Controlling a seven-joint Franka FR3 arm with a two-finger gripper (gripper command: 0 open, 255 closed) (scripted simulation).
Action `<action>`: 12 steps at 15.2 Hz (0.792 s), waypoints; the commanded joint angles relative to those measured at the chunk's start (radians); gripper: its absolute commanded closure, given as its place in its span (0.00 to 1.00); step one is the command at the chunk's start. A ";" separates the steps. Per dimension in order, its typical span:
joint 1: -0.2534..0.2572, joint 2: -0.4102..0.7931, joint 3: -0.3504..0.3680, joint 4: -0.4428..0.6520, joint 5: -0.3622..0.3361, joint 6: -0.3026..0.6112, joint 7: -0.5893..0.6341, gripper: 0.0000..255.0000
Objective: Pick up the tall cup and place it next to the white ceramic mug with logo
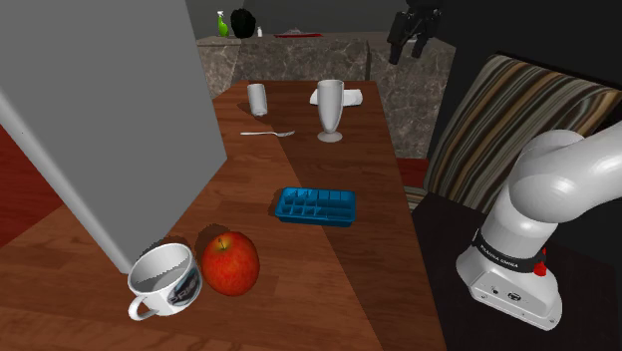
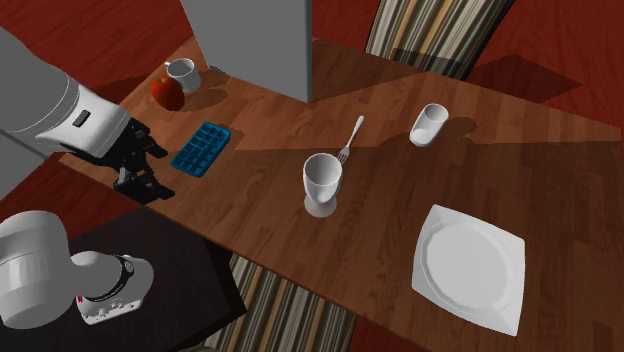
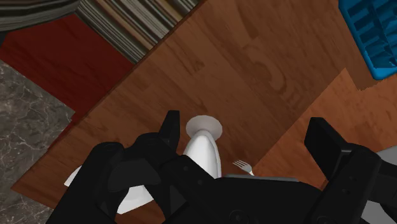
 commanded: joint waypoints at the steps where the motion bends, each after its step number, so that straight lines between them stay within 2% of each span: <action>1: 0.000 0.000 0.000 0.000 0.000 0.000 0.000 0.00; 12: -0.007 0.387 -0.091 0.166 0.003 0.220 -0.060 0.00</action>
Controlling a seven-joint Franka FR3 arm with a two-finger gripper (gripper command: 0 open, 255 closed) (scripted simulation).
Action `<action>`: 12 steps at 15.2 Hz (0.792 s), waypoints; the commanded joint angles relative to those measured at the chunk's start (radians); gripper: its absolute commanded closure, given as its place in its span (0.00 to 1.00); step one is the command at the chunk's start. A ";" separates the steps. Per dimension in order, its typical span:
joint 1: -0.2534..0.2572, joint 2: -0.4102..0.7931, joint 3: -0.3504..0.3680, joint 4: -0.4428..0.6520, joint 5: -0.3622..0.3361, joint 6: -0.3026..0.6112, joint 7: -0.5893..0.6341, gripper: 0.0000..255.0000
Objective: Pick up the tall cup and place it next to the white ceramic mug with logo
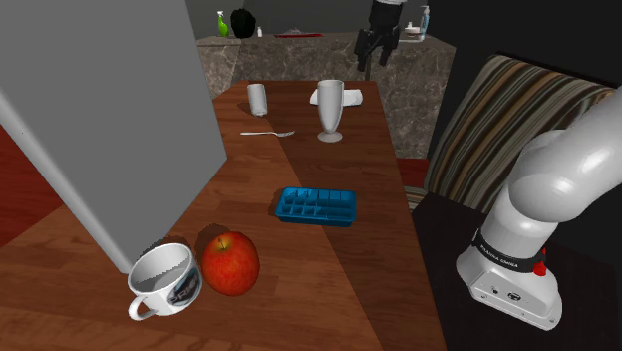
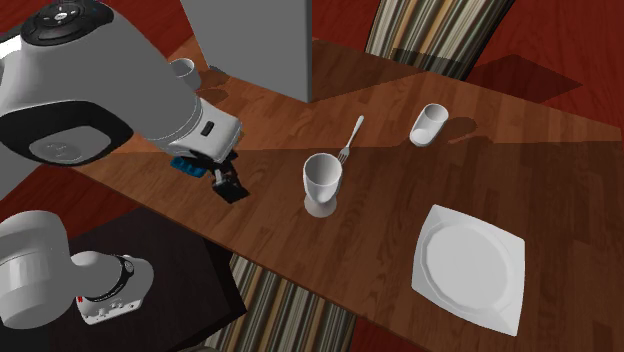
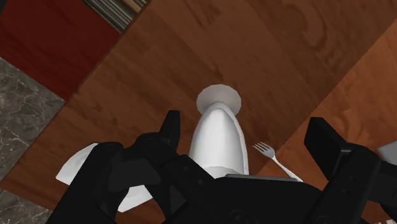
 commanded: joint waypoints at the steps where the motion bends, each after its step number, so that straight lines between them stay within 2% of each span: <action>1: -0.001 0.073 -0.017 0.041 0.007 0.033 -0.014 0.00; 7: -0.005 0.302 -0.061 0.205 0.050 0.093 -0.061 0.00; 12: -0.022 0.503 -0.087 0.383 0.105 0.107 -0.105 0.00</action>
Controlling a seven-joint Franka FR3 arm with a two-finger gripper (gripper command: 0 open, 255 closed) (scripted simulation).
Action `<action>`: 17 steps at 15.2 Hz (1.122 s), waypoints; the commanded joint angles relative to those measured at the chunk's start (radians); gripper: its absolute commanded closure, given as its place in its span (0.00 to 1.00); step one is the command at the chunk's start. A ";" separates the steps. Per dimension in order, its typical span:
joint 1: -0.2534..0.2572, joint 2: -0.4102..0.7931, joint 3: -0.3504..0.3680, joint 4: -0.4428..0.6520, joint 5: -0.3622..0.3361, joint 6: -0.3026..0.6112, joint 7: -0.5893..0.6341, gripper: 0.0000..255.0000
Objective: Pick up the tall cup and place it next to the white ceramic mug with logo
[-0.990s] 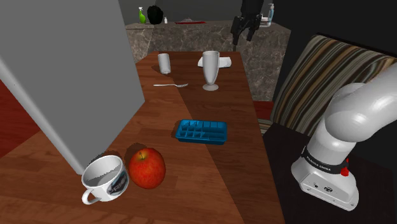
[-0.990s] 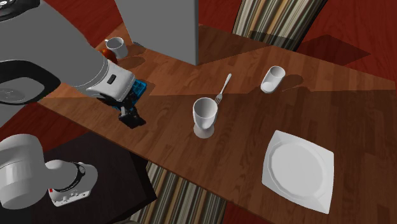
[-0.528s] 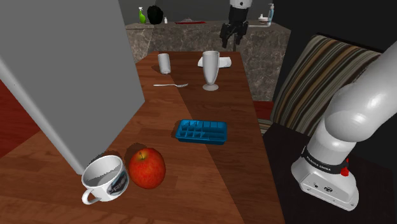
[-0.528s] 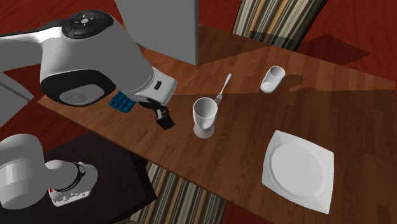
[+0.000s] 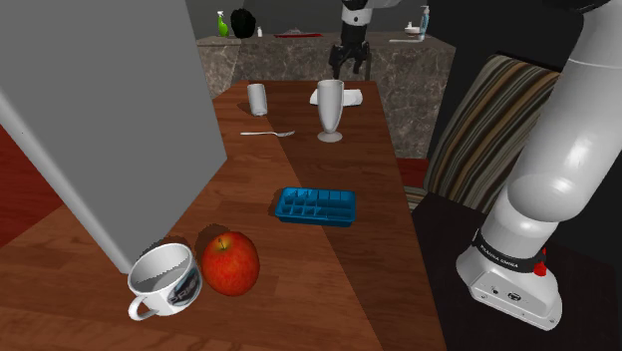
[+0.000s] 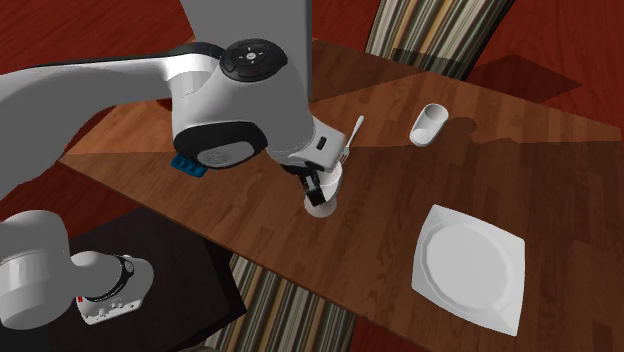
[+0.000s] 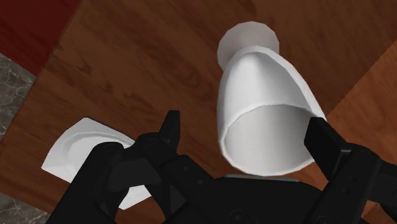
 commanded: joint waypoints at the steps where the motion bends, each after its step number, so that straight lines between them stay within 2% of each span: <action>1: -0.009 0.086 -0.007 0.084 0.025 -0.001 -0.016 0.00; 2: -0.014 0.125 -0.010 0.124 0.036 -0.003 -0.024 0.00; 10: -0.017 0.159 -0.007 0.068 0.047 0.086 -0.030 0.00; 17: -0.018 0.159 -0.007 0.068 0.047 0.085 -0.030 0.00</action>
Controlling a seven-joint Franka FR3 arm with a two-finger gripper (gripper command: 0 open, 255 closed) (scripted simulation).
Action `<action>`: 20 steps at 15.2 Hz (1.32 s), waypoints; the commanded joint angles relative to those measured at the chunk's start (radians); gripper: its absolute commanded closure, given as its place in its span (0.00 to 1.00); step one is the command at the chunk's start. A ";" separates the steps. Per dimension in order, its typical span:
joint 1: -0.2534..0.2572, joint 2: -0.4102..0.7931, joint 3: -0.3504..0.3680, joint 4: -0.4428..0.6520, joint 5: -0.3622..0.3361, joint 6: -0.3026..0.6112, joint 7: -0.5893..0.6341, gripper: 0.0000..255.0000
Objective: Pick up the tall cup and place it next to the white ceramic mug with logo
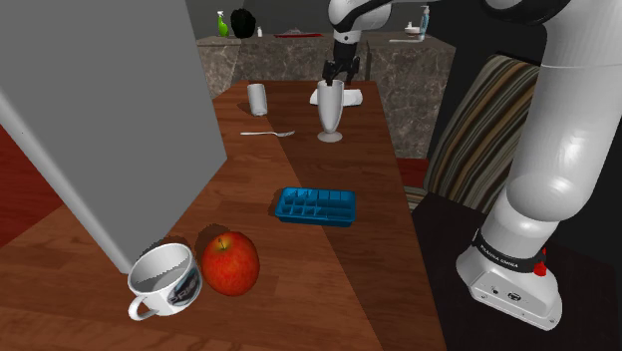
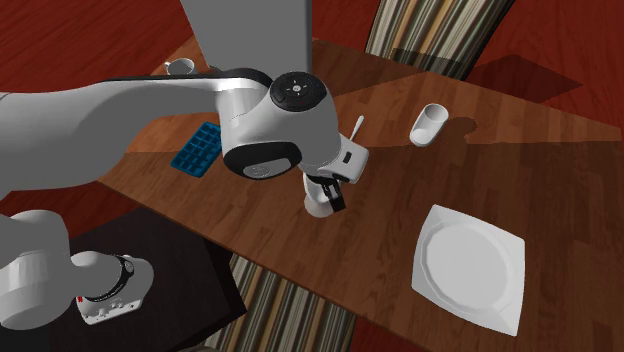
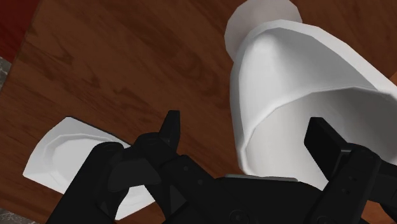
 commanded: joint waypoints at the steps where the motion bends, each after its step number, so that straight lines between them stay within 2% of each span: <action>1: 0.000 0.000 0.000 0.000 0.000 0.000 0.000 0.00; 2: 0.000 0.000 0.000 0.000 0.000 0.000 0.000 1.00; 11: 0.000 0.000 0.000 0.000 0.000 0.000 0.000 1.00; 20: -0.002 -0.007 -0.002 0.111 -0.004 -0.118 0.004 1.00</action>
